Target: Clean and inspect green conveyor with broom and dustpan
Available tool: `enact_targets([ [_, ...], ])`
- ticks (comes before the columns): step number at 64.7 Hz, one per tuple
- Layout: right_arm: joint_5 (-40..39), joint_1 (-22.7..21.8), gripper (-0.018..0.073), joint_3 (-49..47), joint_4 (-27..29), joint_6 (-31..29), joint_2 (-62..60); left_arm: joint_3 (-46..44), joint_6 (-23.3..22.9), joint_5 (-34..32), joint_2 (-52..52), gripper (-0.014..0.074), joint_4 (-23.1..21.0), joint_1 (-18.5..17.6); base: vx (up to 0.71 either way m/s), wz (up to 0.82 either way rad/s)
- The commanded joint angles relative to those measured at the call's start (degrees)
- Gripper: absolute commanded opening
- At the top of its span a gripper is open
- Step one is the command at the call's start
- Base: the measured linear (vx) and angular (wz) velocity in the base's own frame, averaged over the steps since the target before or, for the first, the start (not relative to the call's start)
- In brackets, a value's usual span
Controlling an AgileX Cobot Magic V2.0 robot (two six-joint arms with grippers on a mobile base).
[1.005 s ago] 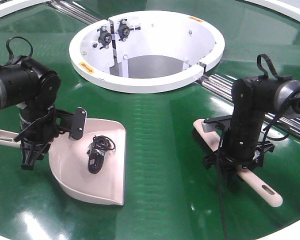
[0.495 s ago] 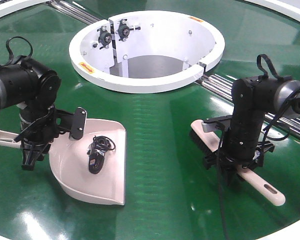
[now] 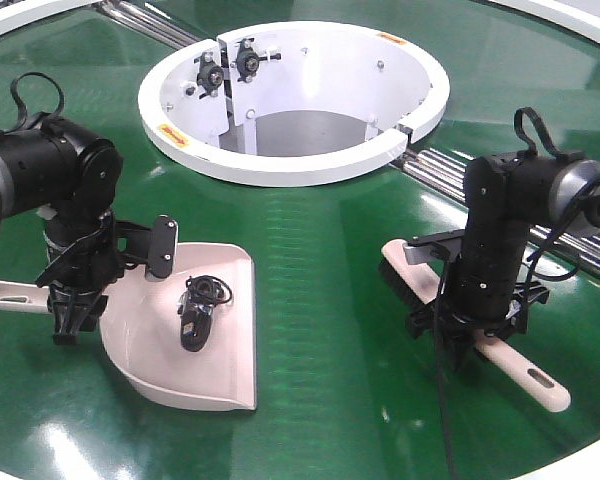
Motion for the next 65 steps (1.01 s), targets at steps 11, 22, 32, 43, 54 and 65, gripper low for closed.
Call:
enact_targets([
  [11,3.86,-0.39,0.0314,-1.19,0.0,-0.78,-5.39,-1.4,-2.52,1.59,-3.26,0.0451,-0.42,-0.5,0.0,0.0],
  [22,3.9,-0.39,0.0314,-1.19,0.0,-0.92,-7.73,-1.35,-4.68,1.58,-4.53,0.0451,-1.85,-0.5,0.0,0.0],
  [32,3.96,-0.39,0.0314,-1.19,-1.15,-0.85,-10.71,-1.35,-4.68,1.58,-7.46,0.0451,-3.24,-0.5,0.0,0.0],
  [43,3.82,-0.39,0.0314,-1.19,-2.13,-0.67,-15.24,-1.35,-4.68,1.58,-11.54,0.0451,-6.43,-0.5,0.0,0.0],
  [54,1.75,-0.39,0.0314,-1.19,-2.46,-0.72,-20.96,-1.35,-4.68,1.52,-17.91,0.0451,-9.45,-0.5,0.0,0.0],
  [65,-2.24,-0.39,0.0314,-1.19,-2.6,-0.72,-27.91,-1.35,-4.68,0.05,-24.01,0.0451,-12.62,-0.5,0.0,0.0],
])
